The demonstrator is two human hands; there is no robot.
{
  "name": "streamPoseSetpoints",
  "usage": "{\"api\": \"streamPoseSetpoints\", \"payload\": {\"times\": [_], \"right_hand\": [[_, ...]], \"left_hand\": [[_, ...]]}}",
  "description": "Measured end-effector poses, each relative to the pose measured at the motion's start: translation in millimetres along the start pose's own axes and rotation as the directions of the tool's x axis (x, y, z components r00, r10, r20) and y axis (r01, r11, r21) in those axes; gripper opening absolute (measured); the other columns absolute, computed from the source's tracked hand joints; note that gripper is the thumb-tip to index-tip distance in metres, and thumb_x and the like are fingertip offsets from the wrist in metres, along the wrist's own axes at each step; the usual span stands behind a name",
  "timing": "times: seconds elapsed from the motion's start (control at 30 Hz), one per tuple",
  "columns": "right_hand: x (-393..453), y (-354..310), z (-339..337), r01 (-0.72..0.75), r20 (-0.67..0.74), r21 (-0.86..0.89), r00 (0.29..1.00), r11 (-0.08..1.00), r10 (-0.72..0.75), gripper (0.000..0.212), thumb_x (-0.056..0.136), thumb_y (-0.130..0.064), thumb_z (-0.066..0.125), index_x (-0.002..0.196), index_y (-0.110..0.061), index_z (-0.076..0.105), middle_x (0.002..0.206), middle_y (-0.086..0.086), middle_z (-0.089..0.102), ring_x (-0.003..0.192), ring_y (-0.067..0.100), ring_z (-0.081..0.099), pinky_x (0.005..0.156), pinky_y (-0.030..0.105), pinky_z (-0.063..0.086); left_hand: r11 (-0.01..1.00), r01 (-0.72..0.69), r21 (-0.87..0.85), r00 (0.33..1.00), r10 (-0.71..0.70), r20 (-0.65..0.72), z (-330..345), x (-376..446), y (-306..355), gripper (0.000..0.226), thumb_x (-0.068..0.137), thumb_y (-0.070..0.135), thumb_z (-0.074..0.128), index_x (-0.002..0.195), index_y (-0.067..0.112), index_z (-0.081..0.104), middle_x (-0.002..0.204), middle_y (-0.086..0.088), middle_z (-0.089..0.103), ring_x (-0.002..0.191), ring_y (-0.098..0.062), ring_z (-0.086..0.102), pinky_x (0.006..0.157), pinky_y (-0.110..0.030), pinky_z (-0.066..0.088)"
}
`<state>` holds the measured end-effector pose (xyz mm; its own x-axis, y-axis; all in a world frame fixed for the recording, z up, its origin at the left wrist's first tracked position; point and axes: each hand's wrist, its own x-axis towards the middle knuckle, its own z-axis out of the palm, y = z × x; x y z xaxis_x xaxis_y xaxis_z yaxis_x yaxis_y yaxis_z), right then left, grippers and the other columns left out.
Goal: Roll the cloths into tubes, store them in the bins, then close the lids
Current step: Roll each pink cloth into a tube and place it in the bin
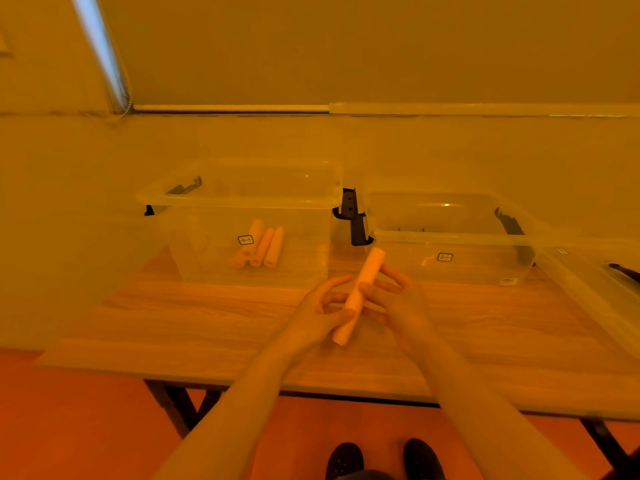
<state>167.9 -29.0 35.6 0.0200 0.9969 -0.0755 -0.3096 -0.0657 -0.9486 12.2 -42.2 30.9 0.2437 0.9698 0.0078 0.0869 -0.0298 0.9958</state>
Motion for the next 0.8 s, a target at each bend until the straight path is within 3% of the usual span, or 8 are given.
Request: {"api": "streamPoseSetpoints", "payload": {"times": [0.17,0.3,0.47,0.6,0.67,0.8], "right_hand": [[-8,-15,21,0.039,0.013,-0.099,0.999,0.994,-0.038,0.069,0.081,0.002,0.069,0.14,-0.023,0.044,0.129,0.01,0.06,0.108,0.028,0.064,0.083,0.048,0.057],[-12,-39,39,0.101,0.048,-0.103,0.994,0.99,-0.096,0.064,0.082,0.003,0.068,0.139,-0.018,0.046,0.121,0.01,0.063,0.101,0.027,0.067,0.075,0.041,0.06],[-5,-81,71,0.153,0.108,-0.104,0.984,0.983,-0.142,0.056,0.085,0.002,0.066,0.136,-0.014,0.048,0.114,0.011,0.065,0.095,0.026,0.069,0.072,0.038,0.06],[15,-118,106,0.128,0.178,-0.057,0.977,0.99,-0.116,0.054,0.088,0.006,0.059,0.137,-0.013,0.045,0.113,0.013,0.064,0.088,0.019,0.067,0.062,0.031,0.058],[31,-135,125,0.124,0.192,-0.05,0.975,0.991,-0.112,0.054,0.088,0.007,0.059,0.136,-0.012,0.046,0.109,0.013,0.066,0.091,0.023,0.067,0.067,0.034,0.057],[68,-157,165,0.104,0.207,-0.041,0.974,0.994,-0.093,0.053,0.088,0.009,0.058,0.136,-0.01,0.046,0.122,0.021,0.062,0.103,0.033,0.064,0.068,0.037,0.056]], "left_hand": [[0.997,-0.058,0.053,0.997,0.061,-0.046,-2,-10,11,0.057,0.088,0.012,0.065,0.12,0.054,0.044,0.122,0.007,0.059,0.11,-0.011,0.059,0.087,-0.037,0.055],[0.989,-0.133,0.071,0.99,0.137,-0.044,-11,-15,36,0.054,0.091,0.013,0.06,0.119,0.057,0.044,0.123,0.009,0.057,0.108,-0.009,0.058,0.081,-0.032,0.056],[0.981,-0.191,0.032,0.978,0.193,-0.076,-38,-8,73,0.053,0.092,0.013,0.06,0.131,0.046,0.046,0.116,0.01,0.059,0.101,-0.005,0.061,0.076,-0.03,0.056],[0.974,-0.22,0.05,0.969,0.224,-0.107,-70,10,108,0.052,0.092,0.01,0.059,0.132,0.042,0.048,0.12,0.002,0.061,0.105,-0.012,0.062,0.069,-0.028,0.054],[0.968,-0.237,0.086,0.961,0.246,-0.126,-89,25,127,0.052,0.092,0.007,0.058,0.132,0.039,0.048,0.12,-0.004,0.062,0.105,-0.017,0.061,0.068,-0.027,0.051],[0.965,-0.212,0.153,0.963,0.232,-0.135,-128,53,160,0.05,0.093,0.005,0.056,0.133,0.035,0.048,0.119,-0.007,0.062,0.102,-0.016,0.06,0.063,-0.025,0.048]]}}
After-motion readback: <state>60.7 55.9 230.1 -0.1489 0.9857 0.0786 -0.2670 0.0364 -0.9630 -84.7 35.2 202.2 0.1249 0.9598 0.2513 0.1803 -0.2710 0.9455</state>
